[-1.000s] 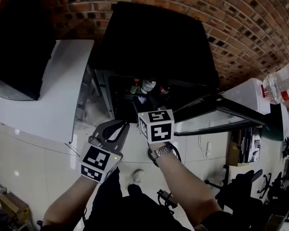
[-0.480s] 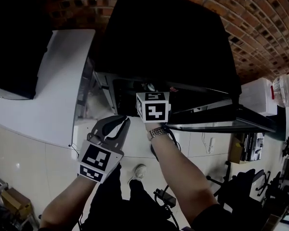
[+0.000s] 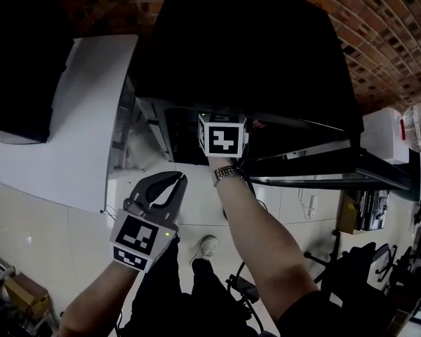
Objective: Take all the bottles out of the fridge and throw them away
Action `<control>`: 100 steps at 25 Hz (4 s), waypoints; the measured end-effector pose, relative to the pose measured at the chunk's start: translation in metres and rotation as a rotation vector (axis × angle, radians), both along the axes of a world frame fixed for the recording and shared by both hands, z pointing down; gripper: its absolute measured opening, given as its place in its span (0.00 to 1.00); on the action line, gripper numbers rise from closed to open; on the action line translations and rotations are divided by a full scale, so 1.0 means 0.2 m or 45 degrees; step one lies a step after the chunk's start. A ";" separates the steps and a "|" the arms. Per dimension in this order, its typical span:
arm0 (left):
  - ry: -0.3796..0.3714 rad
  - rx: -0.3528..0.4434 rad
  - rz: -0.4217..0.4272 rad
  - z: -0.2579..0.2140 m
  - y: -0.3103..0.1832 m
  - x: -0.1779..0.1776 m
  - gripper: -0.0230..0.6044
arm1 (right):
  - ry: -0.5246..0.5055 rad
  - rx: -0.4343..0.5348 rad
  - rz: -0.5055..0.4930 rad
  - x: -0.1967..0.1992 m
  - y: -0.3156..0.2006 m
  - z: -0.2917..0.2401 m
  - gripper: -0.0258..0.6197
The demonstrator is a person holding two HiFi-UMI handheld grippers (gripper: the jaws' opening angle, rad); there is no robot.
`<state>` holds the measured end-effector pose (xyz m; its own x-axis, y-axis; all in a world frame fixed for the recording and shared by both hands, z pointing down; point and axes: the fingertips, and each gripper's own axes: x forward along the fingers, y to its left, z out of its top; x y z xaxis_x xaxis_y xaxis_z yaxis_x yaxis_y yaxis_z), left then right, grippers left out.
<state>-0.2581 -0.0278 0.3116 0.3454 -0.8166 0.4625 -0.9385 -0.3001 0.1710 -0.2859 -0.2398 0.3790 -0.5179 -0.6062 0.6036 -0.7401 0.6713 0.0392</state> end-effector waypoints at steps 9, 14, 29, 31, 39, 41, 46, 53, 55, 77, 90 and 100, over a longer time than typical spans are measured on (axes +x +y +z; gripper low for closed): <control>-0.002 0.012 -0.002 -0.02 0.01 0.02 0.04 | -0.014 -0.001 -0.065 0.04 0.14 -0.05 0.26; -0.011 0.001 -0.020 -0.04 0.05 0.06 0.04 | -0.061 0.013 -0.150 0.09 0.32 -0.16 0.26; -0.064 0.019 0.116 0.02 0.08 0.66 0.04 | -0.036 -0.034 -0.143 0.92 0.84 -0.21 0.26; -0.064 0.015 0.163 0.05 0.10 0.79 0.04 | -0.024 -0.046 -0.121 1.07 0.89 -0.19 0.26; -0.085 -0.029 0.362 0.26 0.18 1.30 0.04 | 0.026 -0.116 -0.036 1.66 1.04 0.07 0.26; -0.095 -0.054 0.401 0.34 0.21 1.40 0.04 | 0.031 -0.138 -0.025 1.77 1.08 0.17 0.26; -0.112 -0.136 0.482 0.54 0.26 1.63 0.04 | 0.048 -0.210 -0.010 2.04 1.17 0.43 0.26; -0.115 -0.276 0.559 0.86 0.33 1.82 0.04 | 0.103 -0.317 0.030 2.25 1.28 0.84 0.26; -0.121 -0.313 0.574 0.96 0.34 1.84 0.04 | 0.105 -0.343 0.048 2.26 1.30 0.96 0.26; -0.135 -0.490 0.646 1.65 0.43 1.78 0.04 | 0.176 -0.540 0.210 2.17 1.37 1.86 0.16; -0.125 -0.445 0.583 1.50 0.40 1.68 0.04 | 0.106 -0.511 0.236 2.11 1.38 1.65 0.16; -0.143 -0.369 0.403 1.16 0.39 1.50 0.04 | -0.036 -0.350 0.076 1.86 1.31 1.09 0.18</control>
